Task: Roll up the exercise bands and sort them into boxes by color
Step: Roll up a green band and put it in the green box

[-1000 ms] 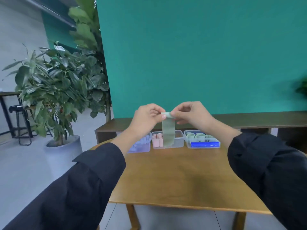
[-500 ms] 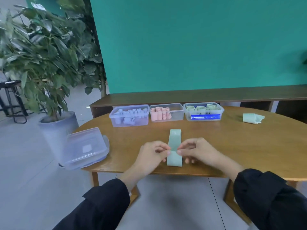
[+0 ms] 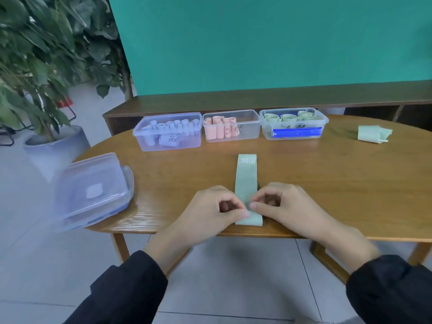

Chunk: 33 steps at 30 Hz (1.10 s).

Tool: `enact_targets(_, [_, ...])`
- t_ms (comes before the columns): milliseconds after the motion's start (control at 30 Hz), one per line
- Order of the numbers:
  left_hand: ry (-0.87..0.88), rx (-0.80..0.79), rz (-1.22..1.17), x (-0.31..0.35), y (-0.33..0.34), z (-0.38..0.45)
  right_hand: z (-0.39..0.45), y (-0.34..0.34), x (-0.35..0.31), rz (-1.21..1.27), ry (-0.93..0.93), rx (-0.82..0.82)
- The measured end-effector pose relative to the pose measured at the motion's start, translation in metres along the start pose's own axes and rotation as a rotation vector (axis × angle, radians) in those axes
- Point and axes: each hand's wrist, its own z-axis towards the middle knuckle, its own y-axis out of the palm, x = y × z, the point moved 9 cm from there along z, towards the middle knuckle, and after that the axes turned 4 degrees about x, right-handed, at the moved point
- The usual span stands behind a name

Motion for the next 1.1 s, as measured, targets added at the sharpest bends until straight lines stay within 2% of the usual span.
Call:
enact_targets(100, [-0.028,0.014,-0.040,-0.004,0.004,0.007,0.001,0.001,-0.006,0.048,-0.028,-0.033])
enact_targets(233, [-0.072,0.091,-0.058,-0.014,0.003,0.019,0.004,0.000,0.001,0.103,0.028,-0.098])
enact_targets(433, [-0.011,0.169,-0.016,-0.011,-0.001,0.027,0.016,-0.005,0.010,-0.026,-0.004,0.061])
enact_targets(633, [-0.105,0.091,-0.101,-0.020,0.002,0.026,0.024,-0.010,0.022,-0.066,0.041,0.161])
enact_targets(767, [-0.074,0.141,0.032,-0.019,-0.003,0.030,0.027,-0.011,0.018,-0.002,0.013,0.205])
enact_targets(967, [-0.020,0.145,0.217,-0.023,0.002,0.044,0.031,-0.005,0.018,-0.028,0.039,-0.008])
enact_targets(1100, [-0.004,0.223,0.169,-0.021,-0.001,0.049,0.046,-0.007,0.027,-0.145,0.029,-0.016])
